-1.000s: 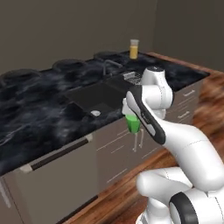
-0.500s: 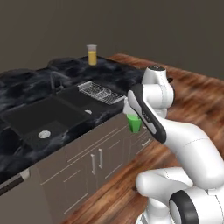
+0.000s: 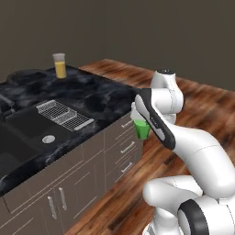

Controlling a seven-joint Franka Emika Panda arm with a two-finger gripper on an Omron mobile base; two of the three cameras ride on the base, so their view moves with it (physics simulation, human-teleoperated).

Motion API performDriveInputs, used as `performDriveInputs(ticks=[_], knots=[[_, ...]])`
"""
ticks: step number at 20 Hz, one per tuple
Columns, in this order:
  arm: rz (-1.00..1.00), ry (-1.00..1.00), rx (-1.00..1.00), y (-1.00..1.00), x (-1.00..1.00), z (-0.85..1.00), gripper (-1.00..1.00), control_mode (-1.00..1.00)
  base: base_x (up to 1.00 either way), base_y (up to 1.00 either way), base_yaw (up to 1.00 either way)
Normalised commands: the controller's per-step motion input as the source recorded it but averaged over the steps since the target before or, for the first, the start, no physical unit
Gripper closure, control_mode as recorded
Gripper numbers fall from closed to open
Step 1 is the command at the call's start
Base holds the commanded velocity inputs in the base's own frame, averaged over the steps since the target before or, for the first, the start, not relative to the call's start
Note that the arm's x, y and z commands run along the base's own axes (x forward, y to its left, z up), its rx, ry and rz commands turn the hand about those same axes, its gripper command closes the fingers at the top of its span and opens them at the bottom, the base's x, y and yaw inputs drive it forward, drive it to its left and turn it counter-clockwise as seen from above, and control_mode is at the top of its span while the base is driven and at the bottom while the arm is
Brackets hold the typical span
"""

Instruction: Place the pitcher and cup on the dining counter for serving.

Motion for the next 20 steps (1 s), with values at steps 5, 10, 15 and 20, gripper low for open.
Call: performDriveInputs(ticks=[5,10,15,20], knots=[[0.00,0.00,0.00,0.00,0.00,0.00,1.00,1.00,1.00,-1.00,-0.01],[0.00,0.00,0.00,0.00,0.00,0.00,1.00,1.00,1.00,-1.00,0.00],[0.00,0.00,0.00,0.00,0.00,0.00,1.00,1.00,1.00,-1.00,0.01],[0.00,0.00,0.00,0.00,0.00,0.00,1.00,1.00,1.00,-1.00,0.07]])
